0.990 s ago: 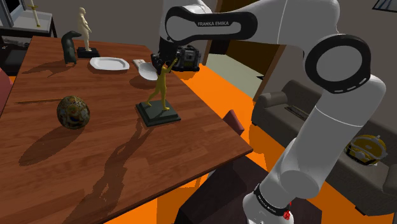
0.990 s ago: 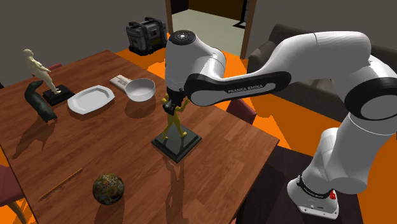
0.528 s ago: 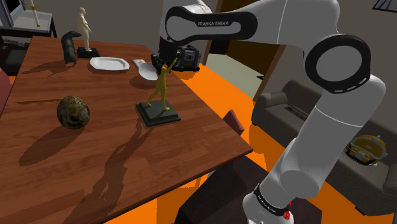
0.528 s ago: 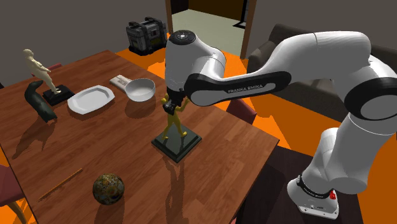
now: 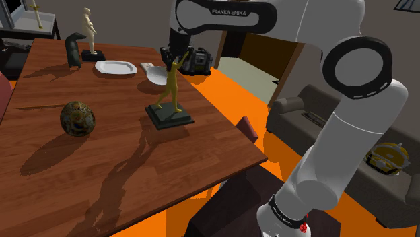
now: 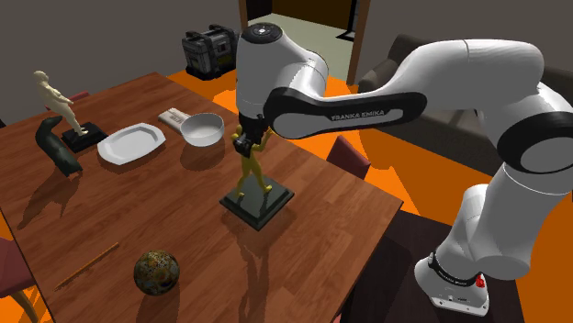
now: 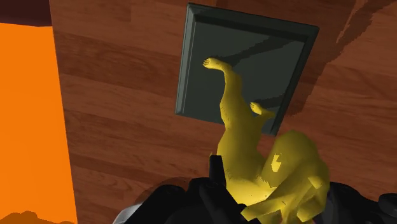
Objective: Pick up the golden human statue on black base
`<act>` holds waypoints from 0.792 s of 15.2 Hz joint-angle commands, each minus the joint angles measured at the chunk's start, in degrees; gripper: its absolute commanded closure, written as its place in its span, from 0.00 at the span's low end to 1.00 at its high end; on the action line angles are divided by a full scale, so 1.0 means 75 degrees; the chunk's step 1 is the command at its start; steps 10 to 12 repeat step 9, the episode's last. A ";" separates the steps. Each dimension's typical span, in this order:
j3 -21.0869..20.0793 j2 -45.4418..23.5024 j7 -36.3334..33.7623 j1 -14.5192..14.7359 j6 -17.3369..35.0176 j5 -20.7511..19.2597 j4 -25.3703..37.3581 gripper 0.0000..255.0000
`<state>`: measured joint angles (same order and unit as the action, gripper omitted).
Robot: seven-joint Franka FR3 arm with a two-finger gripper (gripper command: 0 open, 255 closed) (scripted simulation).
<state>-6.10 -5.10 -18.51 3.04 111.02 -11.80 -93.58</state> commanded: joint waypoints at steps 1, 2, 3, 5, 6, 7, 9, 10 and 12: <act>-0.0002 -0.0039 0.0045 0.0003 -0.0223 0.0010 0.0280 1.00; -0.0004 -0.0053 0.0063 0.0006 -0.0328 0.0015 0.0400 1.00; -0.0006 -0.0068 0.0080 0.0009 -0.0434 0.0019 0.0522 1.00; -0.0010 -0.0105 0.0114 0.0016 -0.0648 0.0026 0.0775 1.00; -0.0013 -0.0127 0.0131 0.0020 -0.0756 0.0028 0.0907 1.00; -0.0015 -0.0151 0.0148 0.0024 -0.0866 0.0030 0.1041 1.00; -0.0015 -0.0155 0.0151 0.0024 -0.0883 0.0030 0.1062 1.00; -0.0015 -0.0155 0.0151 0.0024 -0.0883 0.0030 0.1062 1.00; -0.0015 -0.0155 0.0151 0.0024 -0.0883 0.0030 0.1062 1.00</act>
